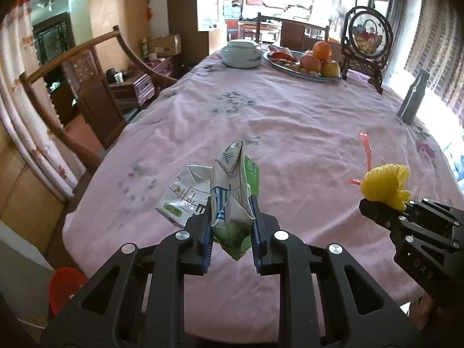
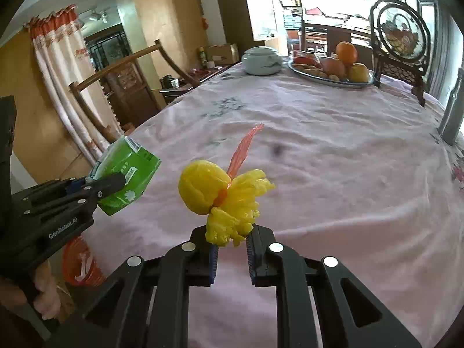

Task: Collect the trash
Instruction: 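Carry the carton and yellow wrapper with both tools to the orange basket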

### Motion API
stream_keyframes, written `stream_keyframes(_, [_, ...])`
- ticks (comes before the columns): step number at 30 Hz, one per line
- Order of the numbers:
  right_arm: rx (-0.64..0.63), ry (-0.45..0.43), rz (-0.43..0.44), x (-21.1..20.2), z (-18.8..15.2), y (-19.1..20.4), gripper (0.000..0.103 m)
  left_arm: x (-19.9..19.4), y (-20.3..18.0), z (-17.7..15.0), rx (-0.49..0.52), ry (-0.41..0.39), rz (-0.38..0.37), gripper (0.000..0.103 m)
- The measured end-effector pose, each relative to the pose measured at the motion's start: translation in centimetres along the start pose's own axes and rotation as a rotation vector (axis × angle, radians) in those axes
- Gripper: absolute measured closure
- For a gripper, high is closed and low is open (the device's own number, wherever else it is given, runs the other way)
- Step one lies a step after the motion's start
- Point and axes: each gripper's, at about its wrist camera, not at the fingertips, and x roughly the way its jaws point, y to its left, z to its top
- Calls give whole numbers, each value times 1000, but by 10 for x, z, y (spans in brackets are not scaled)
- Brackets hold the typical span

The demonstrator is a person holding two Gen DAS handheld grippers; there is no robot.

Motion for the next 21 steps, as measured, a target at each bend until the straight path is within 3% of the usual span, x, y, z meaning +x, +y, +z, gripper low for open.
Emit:
stream_keyframes(13, [-162,-15,74,-13,-1,91,86,-52,63,-35,-105,-81,56,80])
stream_keyframes(21, [-289,35,166,4,-6,166,86,-69,120,-59,-211,-98,140,80])
